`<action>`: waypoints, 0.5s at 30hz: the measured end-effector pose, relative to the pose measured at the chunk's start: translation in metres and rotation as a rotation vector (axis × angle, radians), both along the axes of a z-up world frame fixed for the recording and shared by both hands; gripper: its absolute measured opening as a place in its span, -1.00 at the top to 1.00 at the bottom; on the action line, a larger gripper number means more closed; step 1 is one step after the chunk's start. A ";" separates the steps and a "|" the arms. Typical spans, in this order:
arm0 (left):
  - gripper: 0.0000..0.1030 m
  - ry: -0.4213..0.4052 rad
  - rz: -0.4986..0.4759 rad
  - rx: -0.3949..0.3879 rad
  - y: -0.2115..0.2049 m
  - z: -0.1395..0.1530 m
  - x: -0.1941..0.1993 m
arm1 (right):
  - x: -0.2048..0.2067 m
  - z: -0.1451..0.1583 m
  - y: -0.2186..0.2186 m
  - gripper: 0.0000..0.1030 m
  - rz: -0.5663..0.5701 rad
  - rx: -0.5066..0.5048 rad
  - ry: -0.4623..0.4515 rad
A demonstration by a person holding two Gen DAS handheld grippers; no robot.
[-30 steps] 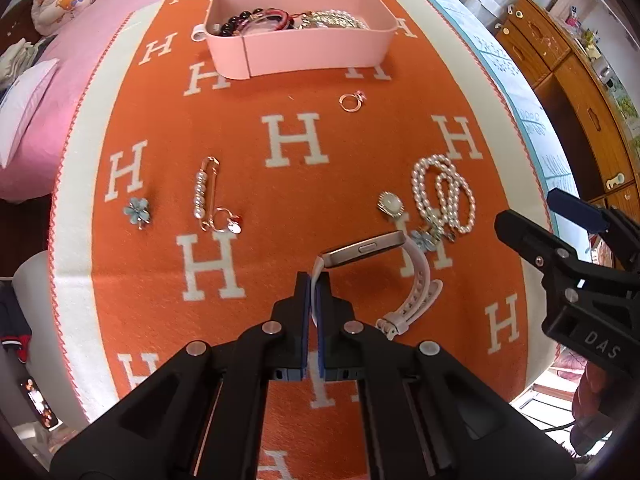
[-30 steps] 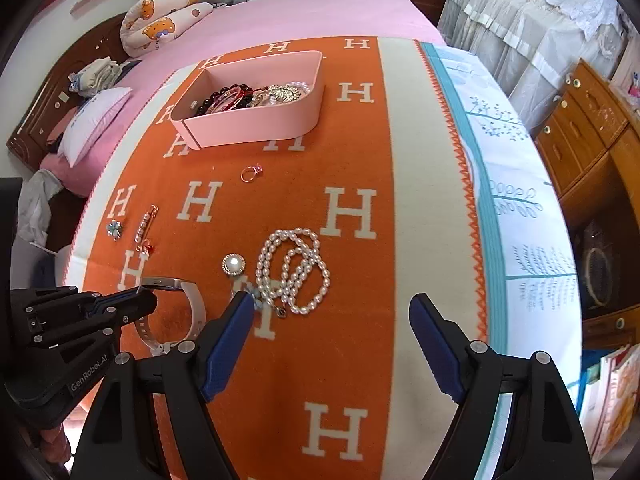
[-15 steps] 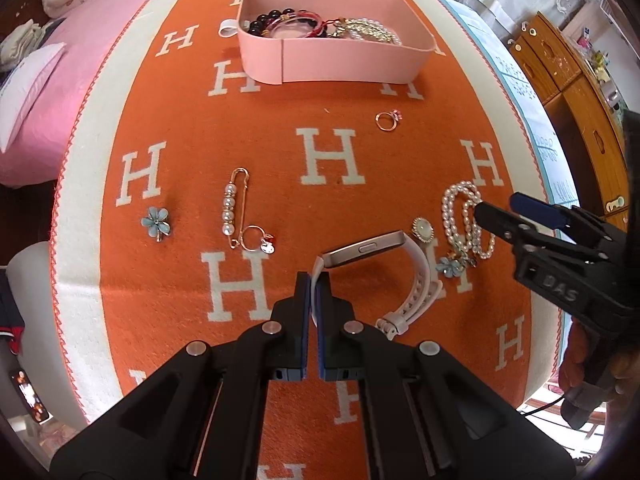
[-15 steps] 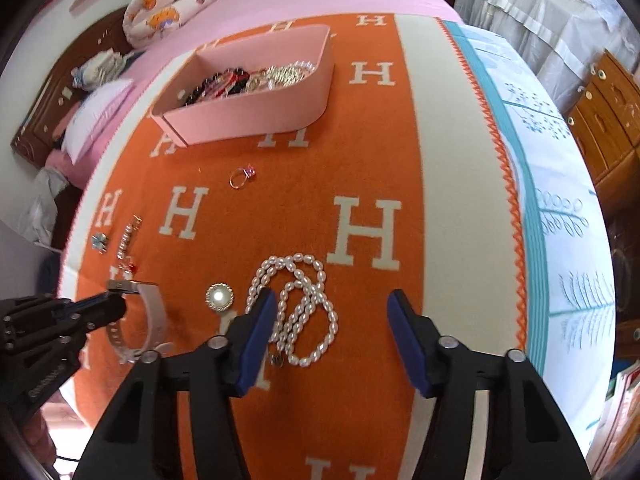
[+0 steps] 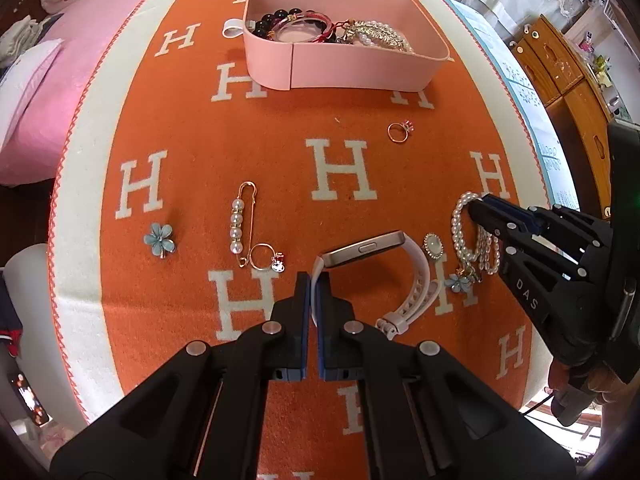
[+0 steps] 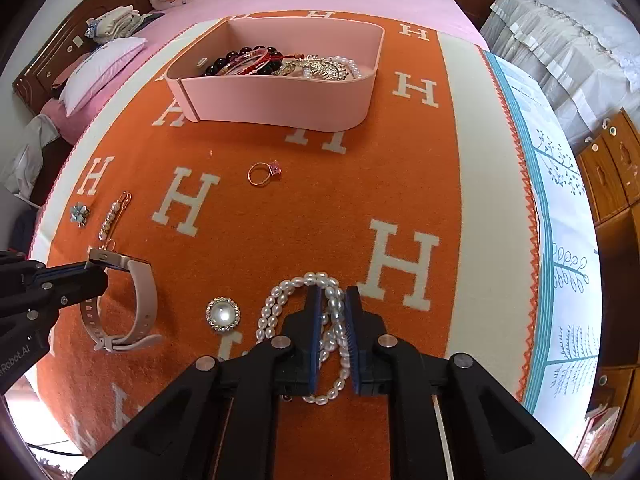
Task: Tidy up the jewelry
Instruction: 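Grasp the second pearl necklace with the right tool while the left tool holds the watch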
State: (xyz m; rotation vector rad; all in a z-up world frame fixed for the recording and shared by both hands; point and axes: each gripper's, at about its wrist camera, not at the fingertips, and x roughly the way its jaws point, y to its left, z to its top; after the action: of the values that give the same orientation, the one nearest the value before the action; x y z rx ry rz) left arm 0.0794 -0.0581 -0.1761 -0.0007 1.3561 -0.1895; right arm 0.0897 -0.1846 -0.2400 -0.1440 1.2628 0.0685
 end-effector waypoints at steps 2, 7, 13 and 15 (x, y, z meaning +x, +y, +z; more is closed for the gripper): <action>0.99 -0.002 -0.004 -0.001 -0.001 0.002 0.001 | -0.001 0.002 0.000 0.88 -0.008 0.012 0.007; 0.99 -0.013 -0.003 -0.005 0.000 0.010 0.005 | -0.004 0.015 0.000 0.91 -0.024 0.061 0.022; 0.99 -0.042 -0.010 -0.008 0.001 0.029 0.008 | -0.006 0.044 0.008 0.91 -0.022 0.098 -0.002; 0.99 -0.058 -0.016 -0.009 0.001 0.039 0.010 | -0.006 0.057 0.011 0.91 -0.022 0.110 -0.017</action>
State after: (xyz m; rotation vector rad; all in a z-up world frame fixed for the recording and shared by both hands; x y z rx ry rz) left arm 0.0892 -0.0576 -0.1367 0.0080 1.2973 -0.2073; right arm 0.0840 -0.1738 -0.1833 -0.0357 1.2408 0.1175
